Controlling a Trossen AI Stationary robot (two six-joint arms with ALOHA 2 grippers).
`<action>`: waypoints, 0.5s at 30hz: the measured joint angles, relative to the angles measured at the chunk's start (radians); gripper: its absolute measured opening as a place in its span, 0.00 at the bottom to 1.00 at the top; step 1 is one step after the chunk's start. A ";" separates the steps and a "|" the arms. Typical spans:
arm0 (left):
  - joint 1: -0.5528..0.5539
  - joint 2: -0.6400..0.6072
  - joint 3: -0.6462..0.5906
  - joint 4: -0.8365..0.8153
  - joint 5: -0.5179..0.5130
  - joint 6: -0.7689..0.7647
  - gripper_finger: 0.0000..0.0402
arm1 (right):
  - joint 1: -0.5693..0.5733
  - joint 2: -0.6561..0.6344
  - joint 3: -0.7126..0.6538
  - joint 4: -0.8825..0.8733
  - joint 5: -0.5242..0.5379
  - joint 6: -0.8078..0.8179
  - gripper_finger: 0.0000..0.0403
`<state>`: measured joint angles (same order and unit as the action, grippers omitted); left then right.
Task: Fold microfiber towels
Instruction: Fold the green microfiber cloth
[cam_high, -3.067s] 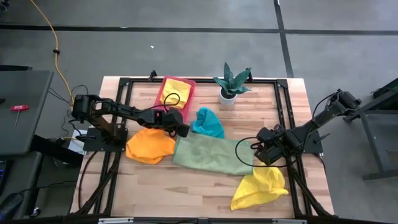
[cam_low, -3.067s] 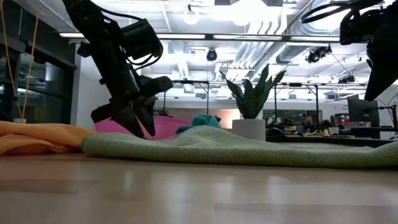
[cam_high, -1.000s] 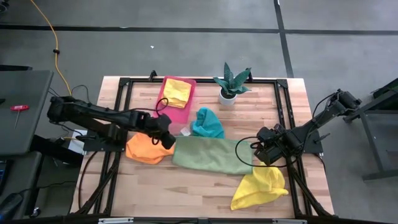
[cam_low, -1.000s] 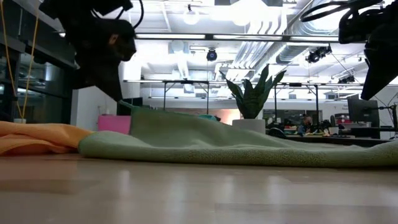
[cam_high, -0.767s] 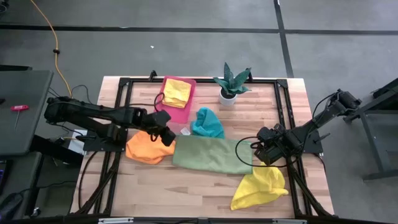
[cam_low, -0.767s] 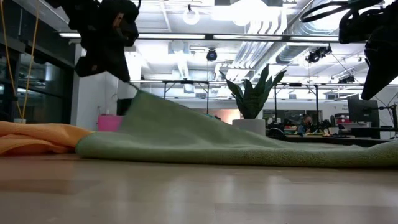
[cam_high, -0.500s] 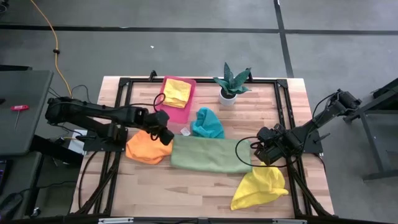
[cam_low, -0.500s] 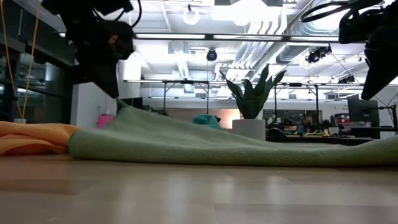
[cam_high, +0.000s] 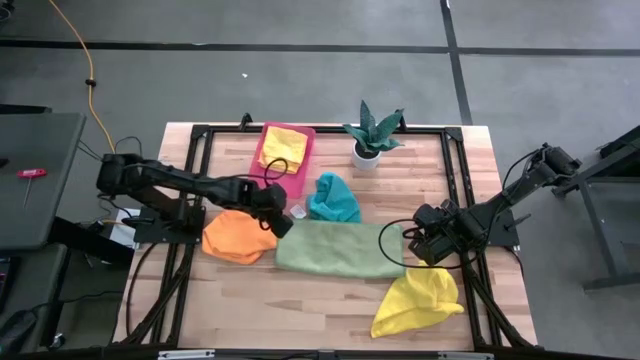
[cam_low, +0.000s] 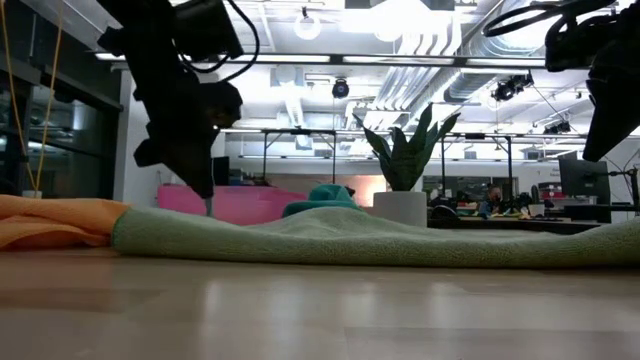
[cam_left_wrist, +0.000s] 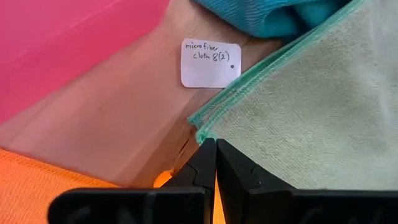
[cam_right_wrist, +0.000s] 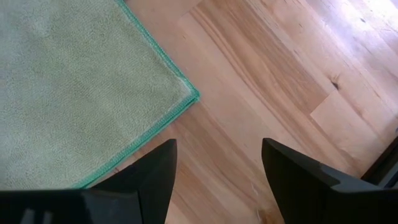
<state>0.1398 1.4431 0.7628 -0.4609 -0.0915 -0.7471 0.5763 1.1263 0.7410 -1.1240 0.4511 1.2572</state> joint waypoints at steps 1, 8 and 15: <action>0.000 0.004 0.000 -0.005 -0.005 0.000 0.00 | 0.000 0.000 0.000 0.000 0.000 0.000 0.56; 0.007 -0.011 0.001 -0.001 -0.034 0.018 0.00 | -0.001 0.000 0.000 0.000 0.009 0.000 0.56; 0.037 -0.009 0.000 -0.021 -0.025 0.056 0.08 | -0.001 0.000 0.000 0.000 0.009 0.000 0.56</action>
<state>0.1768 1.4338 0.7632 -0.4816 -0.1165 -0.6912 0.5756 1.1263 0.7409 -1.1244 0.4603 1.2575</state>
